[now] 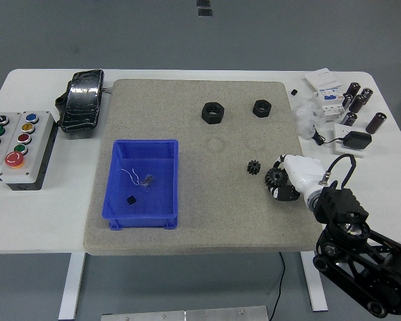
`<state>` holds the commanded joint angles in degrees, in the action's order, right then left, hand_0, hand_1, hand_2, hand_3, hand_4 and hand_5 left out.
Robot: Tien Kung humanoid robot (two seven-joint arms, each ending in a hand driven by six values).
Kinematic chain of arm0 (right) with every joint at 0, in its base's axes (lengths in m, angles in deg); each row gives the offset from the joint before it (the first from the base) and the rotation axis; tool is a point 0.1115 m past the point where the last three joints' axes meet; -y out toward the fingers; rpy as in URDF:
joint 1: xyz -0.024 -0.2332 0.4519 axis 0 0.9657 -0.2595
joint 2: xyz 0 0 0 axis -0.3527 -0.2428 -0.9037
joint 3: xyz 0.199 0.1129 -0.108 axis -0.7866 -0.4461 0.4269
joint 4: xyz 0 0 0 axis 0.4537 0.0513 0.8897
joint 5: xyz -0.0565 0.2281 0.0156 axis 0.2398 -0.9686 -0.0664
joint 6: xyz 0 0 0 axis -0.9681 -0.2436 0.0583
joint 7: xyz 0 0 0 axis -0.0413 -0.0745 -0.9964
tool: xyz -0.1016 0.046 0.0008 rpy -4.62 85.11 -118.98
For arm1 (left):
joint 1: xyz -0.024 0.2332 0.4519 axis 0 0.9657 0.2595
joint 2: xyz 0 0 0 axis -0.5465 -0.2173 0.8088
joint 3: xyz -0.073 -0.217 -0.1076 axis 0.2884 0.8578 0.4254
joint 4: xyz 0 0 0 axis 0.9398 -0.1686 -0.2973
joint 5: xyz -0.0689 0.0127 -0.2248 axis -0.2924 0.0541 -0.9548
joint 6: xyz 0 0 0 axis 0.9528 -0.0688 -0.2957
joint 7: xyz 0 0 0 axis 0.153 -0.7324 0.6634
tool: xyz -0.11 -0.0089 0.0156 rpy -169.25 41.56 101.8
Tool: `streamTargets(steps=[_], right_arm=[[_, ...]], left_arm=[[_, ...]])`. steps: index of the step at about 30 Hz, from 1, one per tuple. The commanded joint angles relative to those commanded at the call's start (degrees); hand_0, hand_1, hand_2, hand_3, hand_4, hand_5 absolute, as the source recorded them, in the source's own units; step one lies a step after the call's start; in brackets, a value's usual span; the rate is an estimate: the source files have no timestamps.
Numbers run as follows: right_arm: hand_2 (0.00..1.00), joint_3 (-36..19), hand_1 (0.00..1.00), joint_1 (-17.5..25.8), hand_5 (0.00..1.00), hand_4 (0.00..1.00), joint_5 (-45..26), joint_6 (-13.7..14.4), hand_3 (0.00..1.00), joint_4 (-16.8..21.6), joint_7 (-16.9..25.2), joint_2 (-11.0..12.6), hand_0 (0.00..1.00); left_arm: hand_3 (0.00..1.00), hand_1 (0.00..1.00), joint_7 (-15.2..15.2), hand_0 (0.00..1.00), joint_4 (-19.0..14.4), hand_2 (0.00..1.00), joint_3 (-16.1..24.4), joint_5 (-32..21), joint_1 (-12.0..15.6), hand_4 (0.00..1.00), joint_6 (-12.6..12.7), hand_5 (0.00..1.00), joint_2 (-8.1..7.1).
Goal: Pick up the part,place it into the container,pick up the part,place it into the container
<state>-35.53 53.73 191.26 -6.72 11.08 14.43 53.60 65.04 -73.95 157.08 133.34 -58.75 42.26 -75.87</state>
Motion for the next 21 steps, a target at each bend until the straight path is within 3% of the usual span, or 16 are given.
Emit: streamTargets(steps=[4,8,11,12,17,18,21], right_arm=[[0.485,0.8,0.571,-1.4,0.002,0.444,-0.5,0.7,0.633,1.8,0.0,0.2,0.416],[0.479,3.9,0.568,-4.8,0.002,0.441,-1.0,1.9,0.634,1.7,0.0,-1.5,0.423],[0.479,7.1,0.568,-8.1,0.002,0.441,-1.6,3.3,0.634,1.4,1.6,-4.2,0.423],[0.553,8.2,0.587,-9.2,0.002,0.438,-2.1,3.9,0.669,1.1,2.6,-5.3,0.417],[0.553,13.6,0.587,-13.9,0.002,0.438,-6.6,8.3,0.669,-0.8,8.3,-10.6,0.417],[0.641,14.6,0.622,-14.6,0.224,0.449,-7.5,9.1,0.685,-1.1,9.3,-11.2,0.423],[0.641,18.2,0.622,-16.6,0.224,0.449,-11.6,11.7,0.685,-2.3,13.0,-12.7,0.423]], left_arm=[[0.622,0.599,0.0,0.659,0.0,0.562,-0.3,-0.2,0.0,0.651,0.0,0.4,0.05],[0.622,0.599,-0.1,0.659,0.0,0.563,-0.4,-0.2,0.0,0.652,-0.1,0.405,0.1],[0.622,0.599,-0.1,0.659,0.0,0.563,-0.3,0.1,-0.1,0.652,-0.2,0.405,0.15],[0.623,0.599,-0.2,0.659,0.0,0.564,-0.2,0.2,-0.1,0.657,-0.2,0.416,0.16],[0.623,0.599,-0.3,0.659,0.0,0.564,-0.1,0.4,-0.4,0.657,-0.4,0.416,0.29],[0.624,0.599,-0.4,0.659,0.0,0.564,-0.2,0.4,-0.5,0.659,-0.5,0.426,0.3],[0.624,0.599,-0.4,0.659,0.0,0.564,-0.2,0.5,-0.6,0.659,-0.5,0.426,0.31]])
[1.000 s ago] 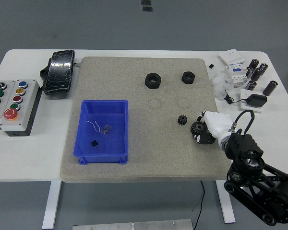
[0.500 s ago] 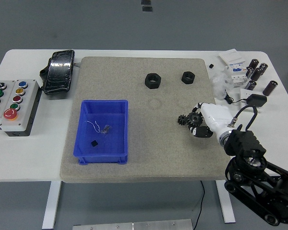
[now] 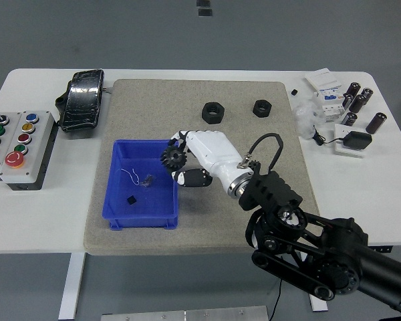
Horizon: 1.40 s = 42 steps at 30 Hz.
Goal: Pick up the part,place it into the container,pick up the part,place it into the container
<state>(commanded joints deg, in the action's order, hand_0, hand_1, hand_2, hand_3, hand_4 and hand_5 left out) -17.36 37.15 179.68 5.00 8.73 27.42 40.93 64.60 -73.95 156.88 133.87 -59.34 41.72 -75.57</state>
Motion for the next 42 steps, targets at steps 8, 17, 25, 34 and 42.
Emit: streamTargets(steps=[8,17,25,34,42], right_arm=[[0.716,4.6,0.724,-1.4,0.241,0.471,-10.0,0.5,0.69,-2.7,5.4,-0.7,0.497],[0.787,3.7,0.793,-1.0,0.217,0.523,-7.5,-1.6,0.713,-1.8,3.6,-1.0,0.552],[0.782,4.2,0.784,-0.9,0.237,0.54,-9.4,-1.6,0.711,-2.4,4.1,-1.1,0.547],[0.864,4.1,0.781,-1.0,0.345,0.733,-10.3,-2.7,0.823,-2.7,3.8,-1.2,0.581],[0.874,3.5,0.782,-0.7,0.375,0.78,-10.7,-0.1,0.856,-2.8,5.0,-1.2,0.561]], left_arm=[[0.625,0.599,-0.1,0.659,0.0,0.565,-0.2,-0.1,-0.1,0.663,-0.1,0.429,-0.15],[0.625,0.599,-0.4,0.659,0.0,0.564,0.5,0.9,-0.5,0.666,-0.3,0.432,0.29],[0.624,0.599,-0.7,0.66,0.0,0.564,0.9,1.6,-0.8,0.667,-0.5,0.431,0.93],[0.621,0.599,-0.9,0.66,0.0,0.557,1.2,1.9,-0.7,0.662,-0.6,0.433,0.75],[0.622,0.599,-1.0,0.66,0.0,0.557,1.7,1.9,-0.6,0.662,-0.7,0.429,0.91]])
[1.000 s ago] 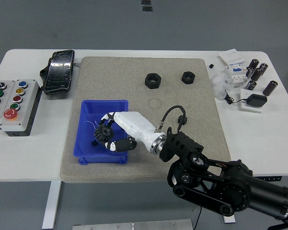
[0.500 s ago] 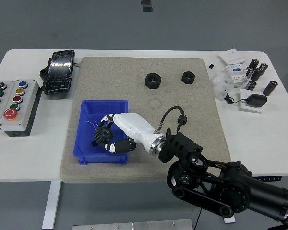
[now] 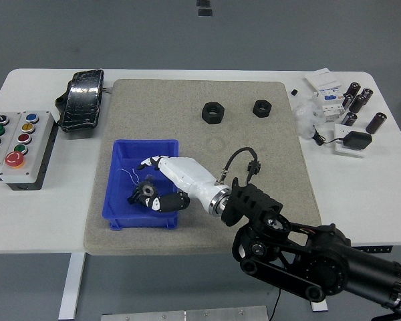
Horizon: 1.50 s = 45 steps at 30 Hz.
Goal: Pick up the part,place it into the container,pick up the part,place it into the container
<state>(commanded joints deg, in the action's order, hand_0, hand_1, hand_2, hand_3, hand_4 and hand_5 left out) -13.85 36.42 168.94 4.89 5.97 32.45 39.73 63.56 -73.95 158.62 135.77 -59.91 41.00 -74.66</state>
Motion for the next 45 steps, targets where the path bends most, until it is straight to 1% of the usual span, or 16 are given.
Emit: streamTargets(steps=[2,3,4,7,8,9,11,14,17,22,25,32,33,37,44,45], right_arm=[[0.874,0.1,0.782,0.2,0.375,0.78,-2.1,2.5,0.856,-0.3,2.1,0.0,0.561],[0.851,0.0,0.743,0.3,0.377,0.788,-3.5,4.0,0.851,-0.4,3.5,0.0,0.534],[0.851,-0.1,0.743,0.5,0.377,0.788,-4.8,5.4,0.851,-0.3,4.7,0.1,0.534],[0.851,-2.4,0.743,1.7,0.377,0.788,-7.0,9.1,0.851,0.5,7.5,0.6,0.534],[0.851,-3.8,0.743,2.4,0.377,0.788,-6.1,10.6,0.851,1.2,7.3,1.1,0.534],[0.8,-5.0,0.695,3.0,0.374,0.785,-4.8,11.5,0.831,1.7,6.4,1.6,0.491],[0.8,-7.6,0.695,3.6,0.374,0.785,-1.2,12.0,0.831,2.5,3.9,2.9,0.491],[0.8,-11.0,0.695,3.5,0.374,0.785,5.0,9.0,0.831,3.0,-0.5,5.4,0.491],[0.784,-11.7,0.681,3.2,0.378,0.786,11.5,4.3,0.834,2.8,-5.4,7.1,0.468],[0.784,-11.6,0.673,4.0,0.398,0.79,19.4,-5.2,0.832,1.7,-13.8,7.8,0.459],[0.784,-11.9,0.673,4.2,0.398,0.79,22.2,-10.1,0.832,1.6,-18.0,8.0,0.459],[0.777,-10.7,0.661,3.5,0.423,0.796,23.8,-19.4,0.826,0.9,-18.0,9.0,0.44],[0.755,-10.4,0.652,3.4,0.467,0.809,23.6,-20.5,0.771,0.6,-18.0,9.1,0.426],[0.755,-9.4,0.652,3.2,0.467,0.809,23.0,-22.5,0.771,-1.1,-18.0,9.0,0.426],[0.742,-7.9,0.636,2.7,0.465,0.783,23.3,-22.1,0.747,-4.5,-18.0,9.1,0.417],[0.729,-7.9,0.621,2.7,0.494,0.745,23.2,-21.8,0.723,-4.7,-18.0,9.2,0.386]], left_arm=[[0.622,0.599,-0.1,0.66,0.0,0.557,0.3,0.0,0.1,0.662,0.0,0.429,-0.02],[0.622,0.599,-0.1,0.66,0.0,0.56,0.5,0.0,0.1,0.66,0.0,0.422,-0.04],[0.622,0.599,-0.2,0.66,0.0,0.56,0.7,0.0,0.1,0.66,0.0,0.422,-0.05],[0.622,0.599,-0.1,0.66,0.0,0.56,0.8,0.0,0.1,0.66,0.1,0.422,-0.09],[0.622,0.599,-0.1,0.66,0.0,0.56,0.6,0.0,0.1,0.66,0.1,0.422,-0.08],[0.621,0.599,-0.1,0.66,0.0,0.559,0.6,0.0,0.1,0.65,0.2,0.409,-0.05],[0.621,0.599,-0.1,0.66,0.0,0.559,0.7,0.0,0.2,0.65,0.2,0.409,0.02],[0.621,0.599,-0.3,0.66,0.0,0.559,1.2,0.0,0.4,0.65,0.3,0.409,0.07],[0.621,0.599,-0.4,0.662,0.0,0.559,1.5,0.0,0.4,0.649,0.3,0.407,0.03],[0.62,0.599,-0.2,0.661,0.0,0.558,0.8,0.0,0.2,0.647,0.3,0.405,0.05],[0.62,0.599,-0.3,0.661,0.0,0.558,1.0,0.0,0.3,0.647,0.3,0.405,0.18],[0.62,0.599,-0.1,0.661,0.0,0.558,0.7,0.0,0.2,0.649,0.3,0.399,0.31],[0.62,0.599,0.0,0.661,0.0,0.557,0.5,0.0,0.2,0.651,0.3,0.393,0.3],[0.62,0.599,0.2,0.661,0.0,0.557,-0.2,0.0,0.1,0.651,0.3,0.393,0.32],[0.621,0.6,0.4,0.661,0.0,0.557,-0.2,0.0,0.2,0.652,0.4,0.391,0.47],[0.62,0.599,0.5,0.661,0.0,0.557,-0.3,0.0,0.2,0.653,0.5,0.391,0.46]])
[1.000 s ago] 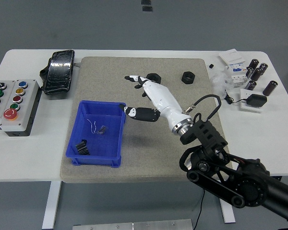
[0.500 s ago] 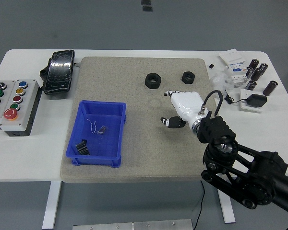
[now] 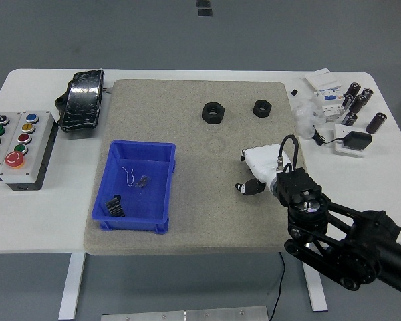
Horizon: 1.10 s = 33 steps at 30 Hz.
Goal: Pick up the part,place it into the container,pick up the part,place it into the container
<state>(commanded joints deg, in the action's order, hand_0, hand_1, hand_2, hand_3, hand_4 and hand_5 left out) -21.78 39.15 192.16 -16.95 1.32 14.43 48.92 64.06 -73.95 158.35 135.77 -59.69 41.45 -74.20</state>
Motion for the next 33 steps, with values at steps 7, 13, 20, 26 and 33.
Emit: streamTargets(steps=[7,13,20,26,33], right_arm=[[0.721,-1.2,0.609,0.0,0.491,0.749,-0.2,1.8,0.718,-0.3,0.0,0.0,0.372],[0.713,-1.8,0.598,-0.2,0.484,0.734,-0.4,2.9,0.708,-2.1,0.0,-0.2,0.365],[0.693,-2.2,0.585,-0.3,0.452,0.662,-0.8,3.9,0.699,-5.3,0.0,-0.4,0.347],[0.6,-2.0,0.563,-0.2,0.384,0.539,-1.5,4.9,0.687,-5.8,0.0,-0.5,0.325],[0.464,-1.7,0.538,-0.3,0.342,0.532,-2.8,6.7,0.669,-6.0,0.0,-0.7,0.309]], left_arm=[[0.62,0.599,0.2,0.661,0.0,0.558,-0.4,0.0,-0.1,0.654,0.0,0.392,0.02],[0.621,0.6,0.3,0.66,0.0,0.558,-0.9,-0.4,-0.1,0.654,0.0,0.392,0.03],[0.621,0.599,0.2,0.66,0.0,0.558,-0.9,-0.4,0.0,0.654,0.0,0.392,-0.04],[0.622,0.598,0.3,0.66,0.0,0.558,-0.9,-0.4,0.0,0.655,0.0,0.396,-0.02],[0.622,0.599,0.4,0.66,0.0,0.559,-1.6,-1.0,0.0,0.653,0.0,0.397,0.01]])
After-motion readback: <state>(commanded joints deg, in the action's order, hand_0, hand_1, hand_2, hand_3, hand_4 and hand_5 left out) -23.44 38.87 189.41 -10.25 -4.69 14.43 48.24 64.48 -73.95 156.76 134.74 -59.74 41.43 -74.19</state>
